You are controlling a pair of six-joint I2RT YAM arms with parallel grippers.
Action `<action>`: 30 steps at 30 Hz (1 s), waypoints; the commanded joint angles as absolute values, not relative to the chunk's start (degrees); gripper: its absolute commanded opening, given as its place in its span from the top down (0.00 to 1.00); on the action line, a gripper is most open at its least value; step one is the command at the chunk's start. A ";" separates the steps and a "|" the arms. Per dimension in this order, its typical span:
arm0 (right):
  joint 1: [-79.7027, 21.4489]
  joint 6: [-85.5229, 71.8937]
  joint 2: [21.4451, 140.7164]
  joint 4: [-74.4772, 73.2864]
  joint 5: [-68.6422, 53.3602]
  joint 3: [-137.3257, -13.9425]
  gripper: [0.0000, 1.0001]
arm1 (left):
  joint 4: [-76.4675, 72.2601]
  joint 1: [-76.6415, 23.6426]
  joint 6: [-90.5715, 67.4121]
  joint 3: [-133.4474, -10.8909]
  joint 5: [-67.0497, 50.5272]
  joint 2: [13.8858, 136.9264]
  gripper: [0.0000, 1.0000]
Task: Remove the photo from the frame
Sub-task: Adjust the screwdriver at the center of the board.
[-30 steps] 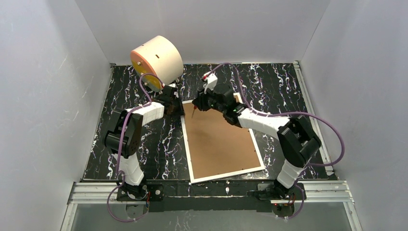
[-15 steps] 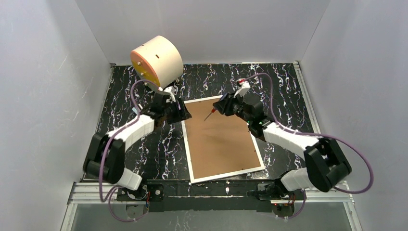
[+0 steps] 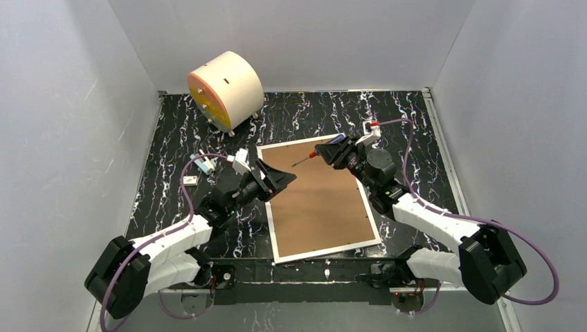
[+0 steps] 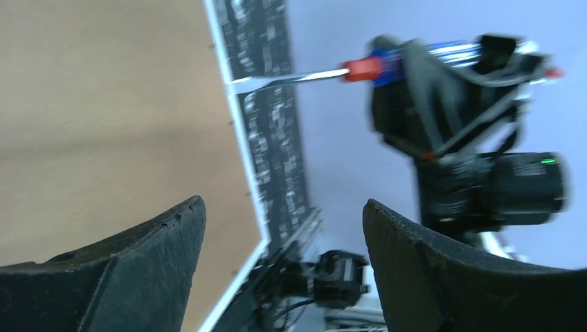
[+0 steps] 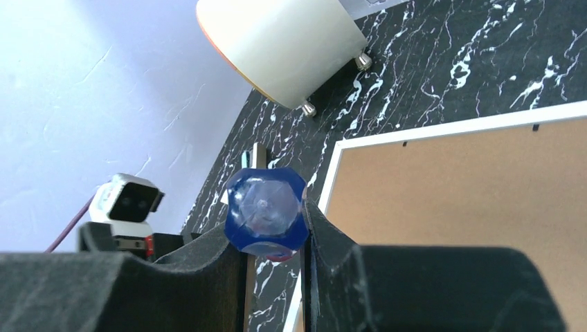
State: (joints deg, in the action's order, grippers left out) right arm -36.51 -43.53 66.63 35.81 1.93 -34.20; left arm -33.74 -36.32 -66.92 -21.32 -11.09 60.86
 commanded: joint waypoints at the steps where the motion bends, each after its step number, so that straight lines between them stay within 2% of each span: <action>1: -38.74 -46.85 64.68 41.73 6.82 -33.64 0.99 | -47.06 -39.65 -74.79 -21.31 0.16 60.54 0.18; 10: -47.49 -45.78 63.80 47.34 17.38 -31.45 0.99 | -51.02 -42.72 -76.84 -22.15 6.33 64.85 0.18; 21: -53.27 -47.89 63.54 55.35 20.50 -26.26 0.99 | -56.21 -43.60 -80.24 -20.46 13.85 65.51 0.23; 30: -55.14 -46.86 62.76 57.28 16.74 -22.87 0.99 | -56.89 -43.59 -81.40 -21.02 13.99 67.42 0.64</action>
